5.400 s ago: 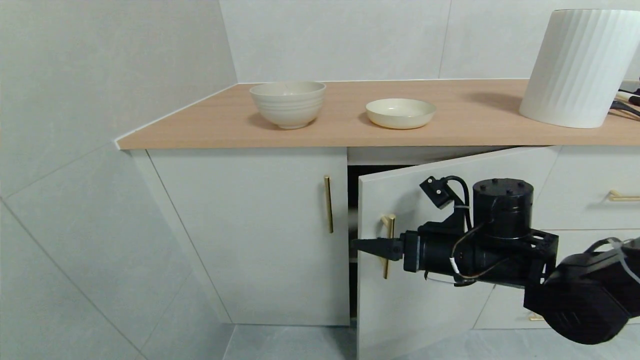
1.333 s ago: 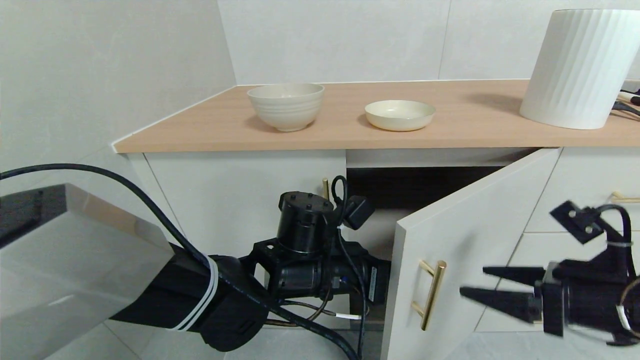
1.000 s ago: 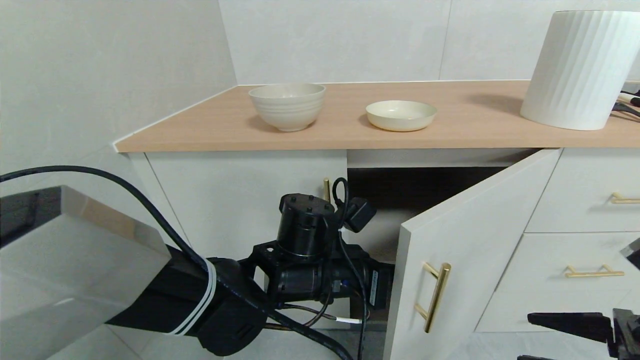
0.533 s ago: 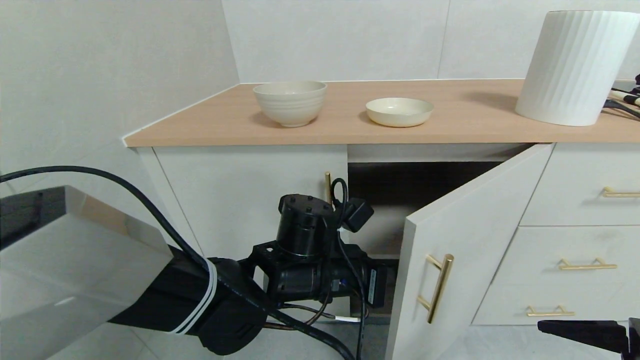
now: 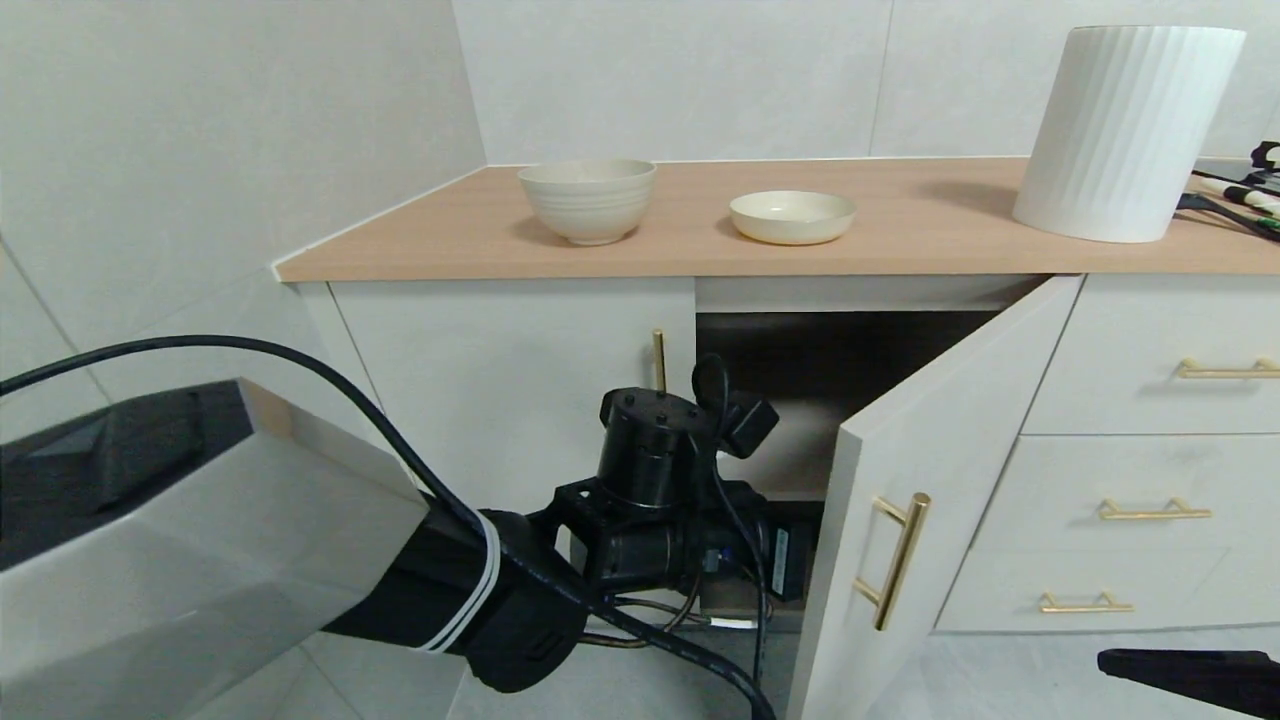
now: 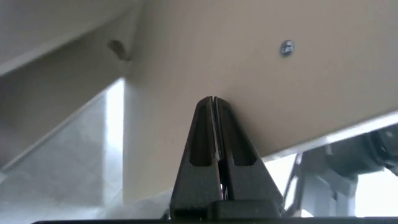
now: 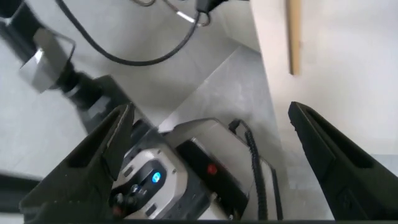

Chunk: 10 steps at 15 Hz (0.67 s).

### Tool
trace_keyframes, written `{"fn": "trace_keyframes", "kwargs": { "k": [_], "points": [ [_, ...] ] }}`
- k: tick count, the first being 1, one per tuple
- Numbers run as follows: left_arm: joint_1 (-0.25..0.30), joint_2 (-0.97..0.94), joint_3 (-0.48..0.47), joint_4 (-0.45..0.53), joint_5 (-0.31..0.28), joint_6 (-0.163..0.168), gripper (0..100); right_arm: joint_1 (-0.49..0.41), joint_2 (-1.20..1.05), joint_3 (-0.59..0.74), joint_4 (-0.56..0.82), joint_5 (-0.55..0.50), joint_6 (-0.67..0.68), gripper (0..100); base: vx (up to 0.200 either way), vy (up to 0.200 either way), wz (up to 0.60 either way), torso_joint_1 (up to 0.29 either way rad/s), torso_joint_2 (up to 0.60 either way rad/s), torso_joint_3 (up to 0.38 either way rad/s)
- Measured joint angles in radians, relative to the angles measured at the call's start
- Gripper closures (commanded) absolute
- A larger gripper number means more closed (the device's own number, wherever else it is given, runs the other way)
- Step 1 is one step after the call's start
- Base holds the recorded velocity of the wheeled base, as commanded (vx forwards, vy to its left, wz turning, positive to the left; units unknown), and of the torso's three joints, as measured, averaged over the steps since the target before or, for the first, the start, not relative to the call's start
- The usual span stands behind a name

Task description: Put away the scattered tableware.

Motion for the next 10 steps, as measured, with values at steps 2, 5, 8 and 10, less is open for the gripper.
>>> {"fn": "trace_keyframes", "kwargs": {
  "k": [2,5,8,10],
  "points": [
    [-0.029,0.002,-0.02,0.01,-0.001,-0.006,100,0.029,-0.042,-0.022,0.052,0.0,0.0,0,0.0,0.0,0.0,0.0,0.0,0.0],
    [-0.089,-0.001,-0.067,0.023,0.024,-0.02,100,0.092,-0.101,-0.039,0.068,0.001,0.001,0,0.0,0.0,0.0,0.0,0.0,0.0],
    [-0.141,0.016,-0.123,0.024,0.08,-0.021,100,0.116,-0.137,-0.039,0.069,0.031,0.0,0,0.0,0.0,0.0,0.0,0.0,0.0],
    [-0.203,0.04,-0.185,0.025,0.09,-0.024,100,0.123,-0.154,-0.037,0.068,0.079,0.0,0,0.0,0.0,0.0,0.0,0.0,0.0]
  ]
}}
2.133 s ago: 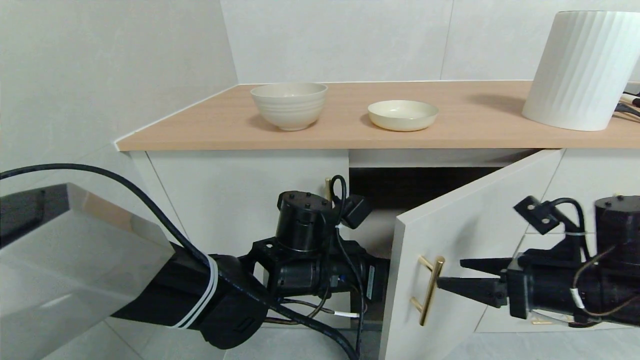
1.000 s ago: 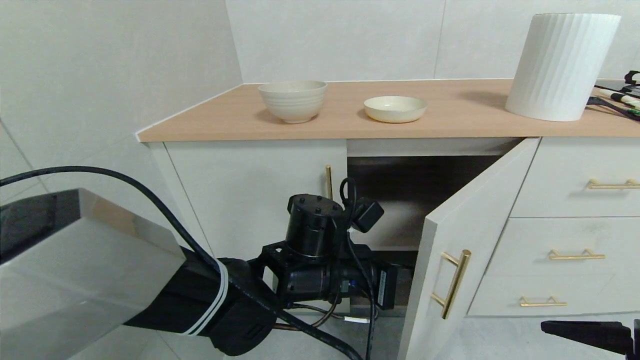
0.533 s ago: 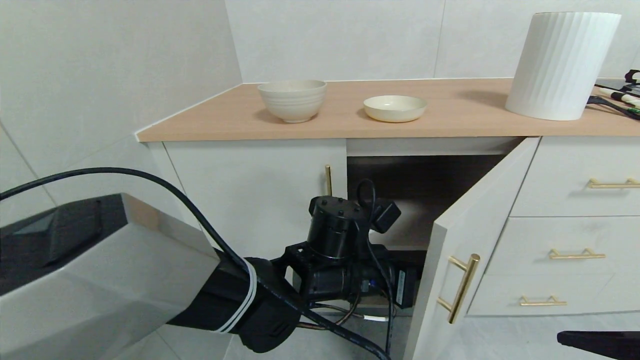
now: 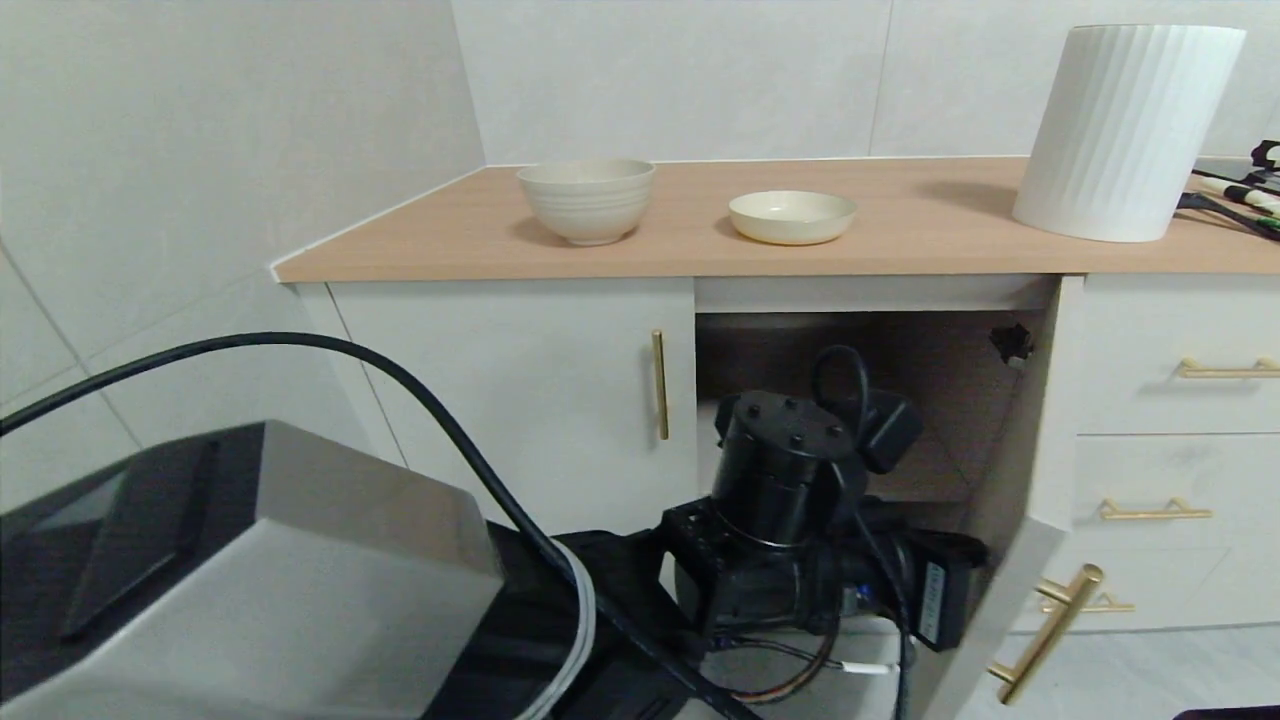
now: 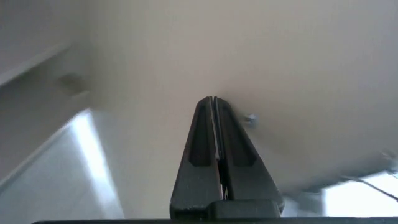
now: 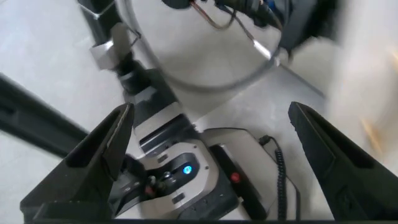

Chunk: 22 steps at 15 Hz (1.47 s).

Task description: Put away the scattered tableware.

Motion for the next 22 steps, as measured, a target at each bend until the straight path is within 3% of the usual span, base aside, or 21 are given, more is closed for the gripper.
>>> {"fn": "trace_keyframes", "kwargs": {
  "k": [2,5,6,10,12,15,17,19,22],
  "points": [
    [-0.055,0.009,-0.034,-0.004,0.014,-0.018,100,0.001,-0.009,0.002,0.0,0.008,0.0,0,0.0,0.0,0.0,0.0,0.0,0.0],
    [-0.057,-0.031,0.018,-0.011,0.024,-0.094,100,0.002,-0.012,0.002,0.0,0.009,0.0,0,0.0,0.0,0.0,0.0,0.0,0.0],
    [-0.023,-0.059,0.063,-0.01,0.024,-0.106,100,0.002,-0.009,0.002,0.0,0.008,0.0,0,0.0,0.0,0.0,0.0,0.0,0.0],
    [0.203,-0.179,0.239,-0.013,0.026,-0.112,100,-0.001,0.082,-0.033,-0.007,-0.027,0.002,0,0.0,0.0,0.0,0.0,0.0,0.0],
    [0.334,-0.253,0.339,-0.013,0.026,-0.075,100,-0.003,0.196,-0.092,-0.023,-0.08,0.002,0,0.0,0.0,0.0,0.0,0.0,0.0],
    [0.517,-0.385,0.499,-0.006,0.024,0.114,100,-0.035,0.431,-0.212,-0.11,-0.152,-0.002,0,0.0,0.0,0.0,0.0,0.0,0.0],
    [0.635,-0.471,0.585,-0.005,0.025,0.189,100,-0.087,0.588,-0.288,-0.197,-0.172,-0.034,0,0.0,0.0,0.0,0.0,0.0,0.0],
    [0.73,-0.541,0.624,0.003,0.025,0.211,100,-0.137,0.706,-0.333,-0.291,-0.194,-0.082,0,0.0,0.0,0.0,0.0,0.0,0.0],
    [0.77,-0.605,0.62,0.049,0.025,0.215,100,-0.154,0.781,-0.342,-0.296,-0.228,-0.087,0,0.0,0.0,0.0,0.0,0.0,0.0]
  ]
}}
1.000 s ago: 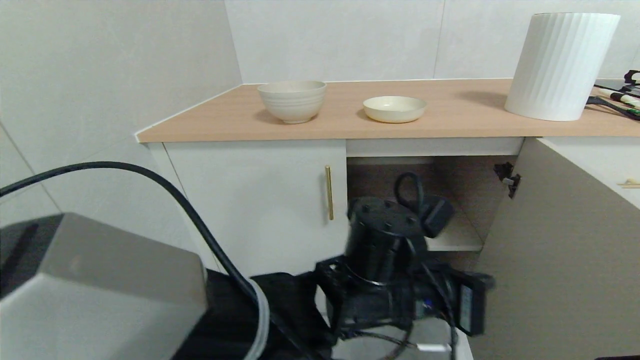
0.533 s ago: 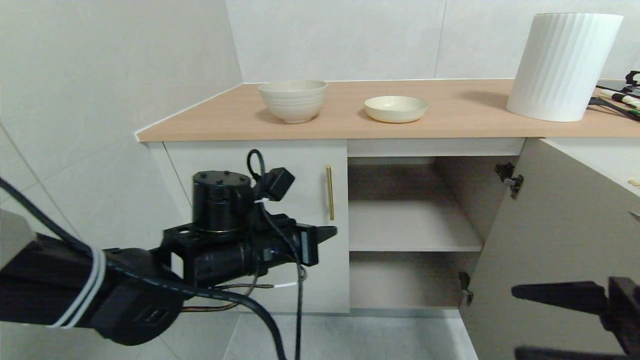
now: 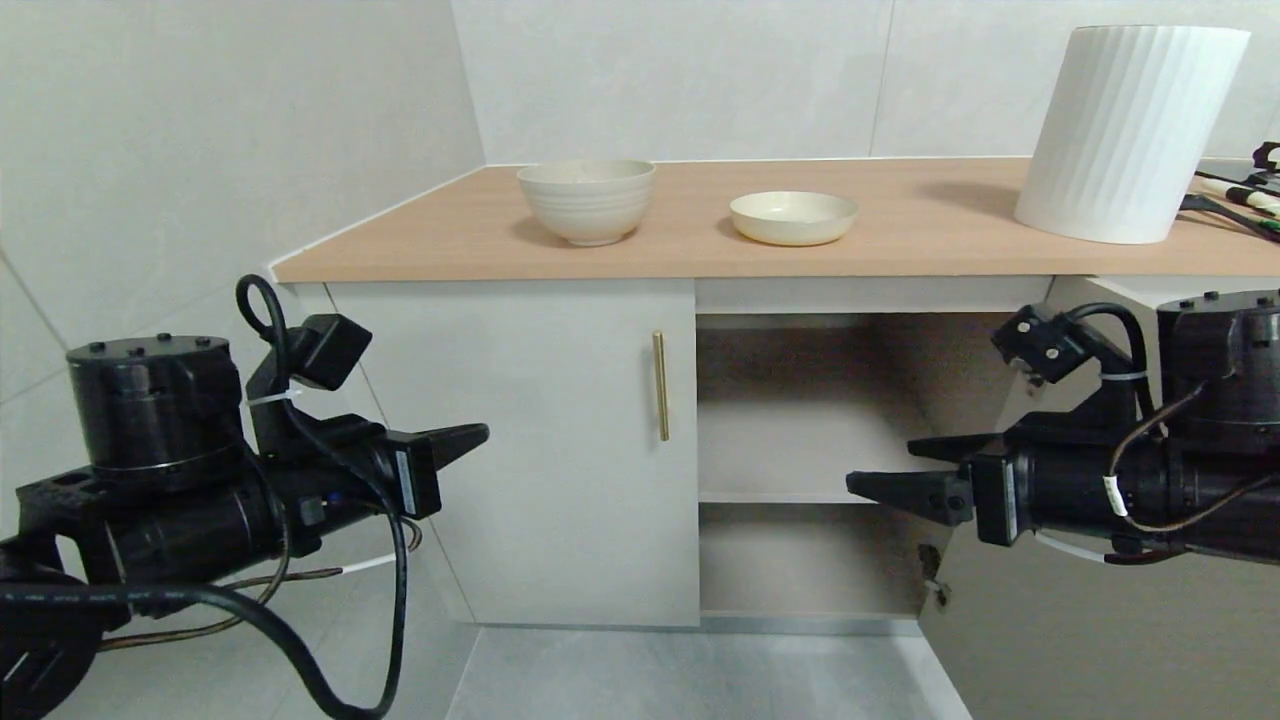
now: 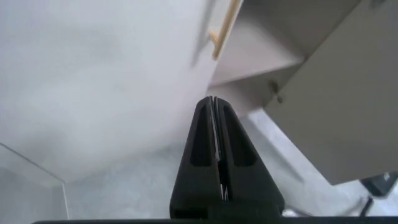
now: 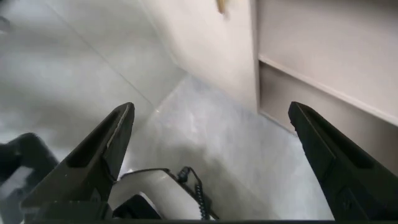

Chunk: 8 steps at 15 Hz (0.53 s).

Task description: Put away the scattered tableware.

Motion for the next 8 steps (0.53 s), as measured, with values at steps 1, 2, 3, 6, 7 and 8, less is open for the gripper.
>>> {"fn": "trace_keyframes", "kwargs": {
  "k": [1,2,3,6,7,8],
  "points": [
    [-0.004,-0.01,-0.009,0.047,0.0,0.0,100,0.008,0.005,-0.001,0.005,-0.052,0.003,0,0.0,0.0,0.0,0.0,0.0,0.0],
    [-0.013,-0.017,-0.018,0.066,0.0,0.0,100,0.028,0.007,-0.007,0.025,-0.101,0.007,0,0.0,0.0,0.0,0.0,0.0,0.0],
    [-0.02,-0.025,-0.023,0.069,0.0,0.0,0,0.05,0.007,-0.016,0.059,-0.146,0.009,0,0.0,0.0,0.0,0.0,0.0,0.0],
    [-0.028,-0.048,-0.028,0.07,0.0,0.0,0,0.091,0.008,-0.061,0.144,-0.235,0.037,0,0.0,0.0,0.0,0.0,0.0,0.0],
    [-0.029,-0.054,-0.029,0.072,0.001,0.0,0,0.096,0.005,-0.076,0.174,-0.24,0.041,0,0.0,0.0,0.0,0.0,0.0,0.0],
    [-0.029,-0.059,-0.033,0.072,0.001,0.0,0,0.098,0.001,-0.087,0.178,-0.243,0.043,0,0.0,0.0,0.0,0.0,0.0,0.0]
  ]
}}
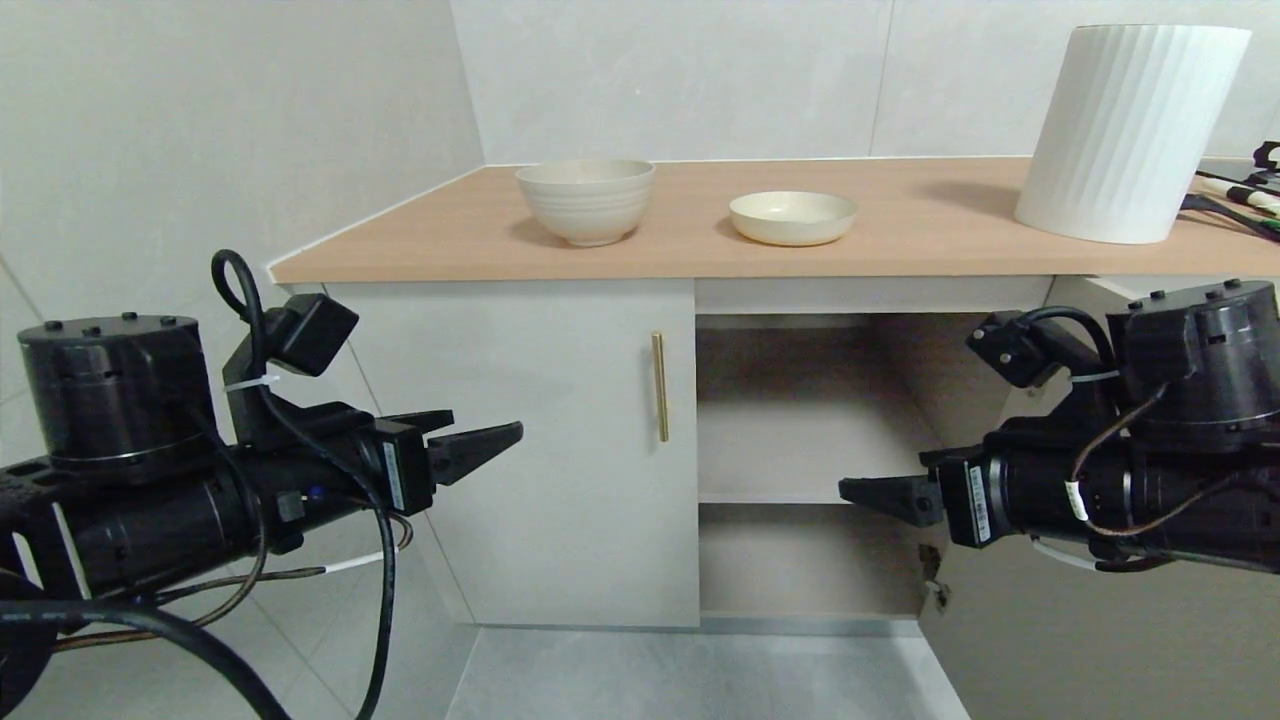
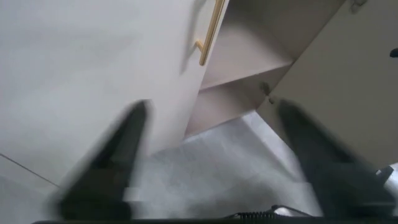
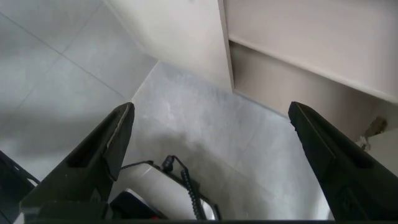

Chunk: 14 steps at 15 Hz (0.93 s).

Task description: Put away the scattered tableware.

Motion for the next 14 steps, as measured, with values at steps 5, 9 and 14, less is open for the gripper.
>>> {"fn": "trace_keyframes", "kwargs": {
  "k": [5,9,14],
  "points": [
    [-0.002,-0.016,-0.004,0.0,0.0,0.0,0,0.002,-0.013,-0.009,0.003,-0.001,0.002,0,0.0,0.0,0.0,0.0,0.0,0.0],
    [-0.012,-0.021,-0.004,0.006,0.001,0.0,0,0.003,-0.016,-0.009,0.003,-0.001,0.002,0,0.0,0.0,0.0,0.0,0.0,0.0],
    [-0.013,-0.022,-0.006,0.026,0.0,-0.002,0,0.003,-0.017,-0.009,0.002,-0.001,0.002,0,0.04,0.0,0.0,0.001,0.0,0.0]
  ]
}}
